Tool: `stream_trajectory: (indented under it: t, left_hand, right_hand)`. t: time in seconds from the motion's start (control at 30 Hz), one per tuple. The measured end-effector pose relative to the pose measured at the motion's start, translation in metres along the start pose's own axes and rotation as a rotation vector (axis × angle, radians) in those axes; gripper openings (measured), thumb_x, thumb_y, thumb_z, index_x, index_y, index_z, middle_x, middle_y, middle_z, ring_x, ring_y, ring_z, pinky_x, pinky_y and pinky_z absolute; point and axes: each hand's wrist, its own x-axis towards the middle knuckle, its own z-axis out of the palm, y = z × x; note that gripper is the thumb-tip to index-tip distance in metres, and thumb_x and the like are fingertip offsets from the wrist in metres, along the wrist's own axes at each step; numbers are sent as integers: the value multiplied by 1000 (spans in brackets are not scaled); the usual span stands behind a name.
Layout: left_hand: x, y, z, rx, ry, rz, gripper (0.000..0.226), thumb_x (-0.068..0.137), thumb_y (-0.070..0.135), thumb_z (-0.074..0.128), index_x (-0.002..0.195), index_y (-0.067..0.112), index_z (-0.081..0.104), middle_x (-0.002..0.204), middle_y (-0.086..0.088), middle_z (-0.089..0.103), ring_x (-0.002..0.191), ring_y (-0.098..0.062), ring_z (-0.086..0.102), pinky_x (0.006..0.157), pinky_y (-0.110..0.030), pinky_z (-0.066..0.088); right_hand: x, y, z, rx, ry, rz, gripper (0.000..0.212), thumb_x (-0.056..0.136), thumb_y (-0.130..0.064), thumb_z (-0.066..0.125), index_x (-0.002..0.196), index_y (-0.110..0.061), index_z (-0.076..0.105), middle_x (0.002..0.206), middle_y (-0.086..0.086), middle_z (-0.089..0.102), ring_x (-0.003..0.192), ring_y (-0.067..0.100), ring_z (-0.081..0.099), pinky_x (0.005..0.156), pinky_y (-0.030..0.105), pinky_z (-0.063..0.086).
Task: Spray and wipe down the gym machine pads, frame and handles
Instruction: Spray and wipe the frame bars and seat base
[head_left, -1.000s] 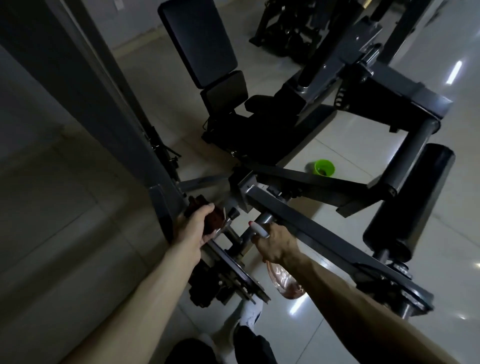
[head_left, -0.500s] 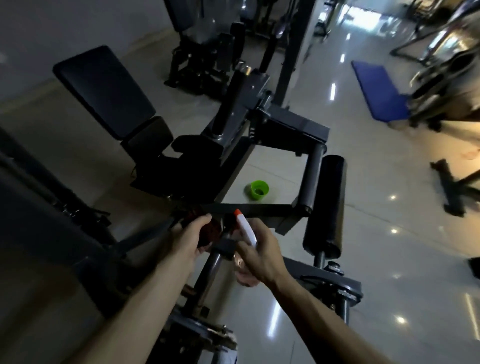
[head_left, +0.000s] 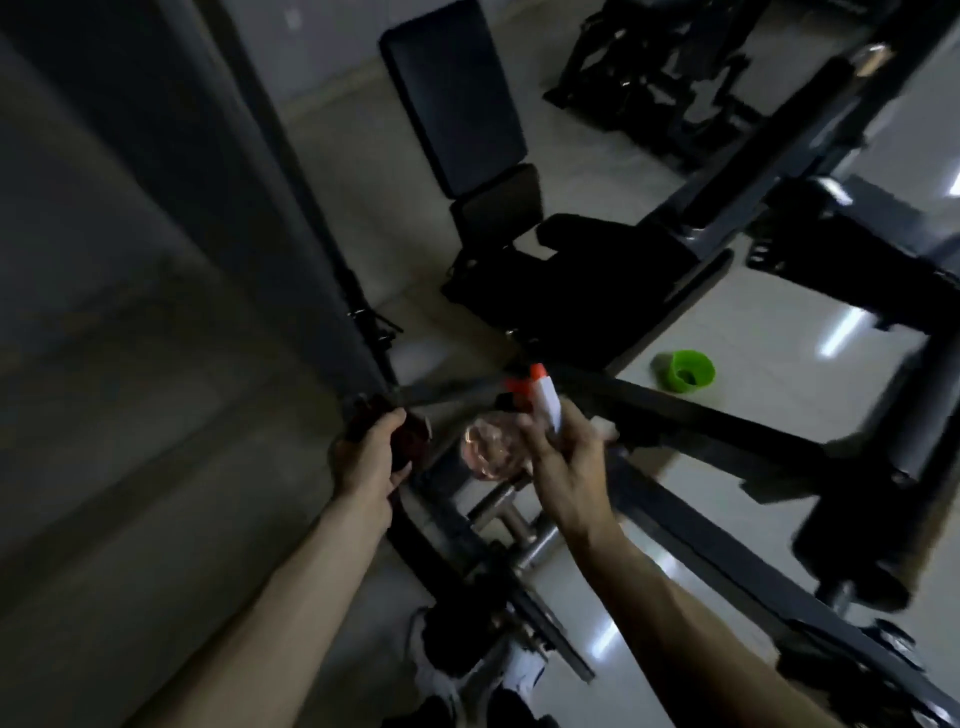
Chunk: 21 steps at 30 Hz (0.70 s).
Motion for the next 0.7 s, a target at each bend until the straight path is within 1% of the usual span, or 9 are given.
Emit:
stream_trajectory:
  t: [0.13,0.2,0.27,0.37,0.47,0.53,0.57,0.63,0.7]
  left_hand:
    - [21,3,-56,-76,113,-32,24,83,26,82,101,19,68,94,-3,69,79,-16,67,57,-27,55]
    - [31,3,-85,-100,127,-57,19,86,23,80,97,19,65,88,-3,67,76,-17,66,62,-29,55]
    - [42,-1,-109,-110,138,-88,19,86,21,80,96,17,65,85,-5,67,74,-19,65,68,-31,54]
    - [54,-5,-134,-111,144,-121,18,86,21,81,93,17,64,86,-8,69,73,-22,66,65,-32,53]
    - [66,-8,-155,-101,104,-149,19,86,22,81,97,14,67,89,-12,72,74,-26,68,66,-33,55]
    - [68,-11,-159,-97,55,-158,22,87,21,81,102,11,68,93,-13,73,77,-26,71,67,-32,56]
    - [70,-12,-162,-100,41,-166,22,87,21,81,103,12,68,95,-13,73,79,-26,71,67,-32,56]
    - [74,-15,-165,-106,30,-170,19,86,20,81,97,16,66,96,-11,73,83,-24,72,67,-32,58]
    - [75,-16,-168,-104,12,-172,19,86,21,82,97,16,67,95,-11,73,82,-24,72,64,-31,58]
  right_hand:
    - [14,0,82,-58,-146,9,20,104,-29,64,120,-19,70,99,4,76,97,14,73,81,34,60]
    - [27,14,127,-303,-206,17,24,102,-40,64,112,-20,73,94,-1,76,93,13,73,80,35,59]
    - [39,32,162,-581,-264,47,29,100,-41,62,102,-15,74,89,1,75,87,20,72,75,34,58]
    - [55,53,193,-799,-425,59,18,96,-33,63,91,-17,69,79,-3,68,83,21,69,65,25,48]
    - [67,77,216,-1016,-511,66,20,87,-46,69,89,-27,65,75,-11,59,79,16,63,61,20,40]
    - [71,89,219,-1080,-526,85,23,89,-51,68,84,-30,58,69,-18,50,80,15,65,53,15,32]
    - [70,93,223,-1101,-528,73,24,92,-51,67,84,-31,55,69,-19,48,78,14,63,53,15,31]
    - [68,98,227,-1129,-520,40,29,97,-53,61,81,-30,54,71,-16,48,74,12,55,61,22,39]
    - [62,101,229,-1121,-519,82,38,101,-53,54,74,-27,50,72,-9,55,72,14,57,70,31,48]
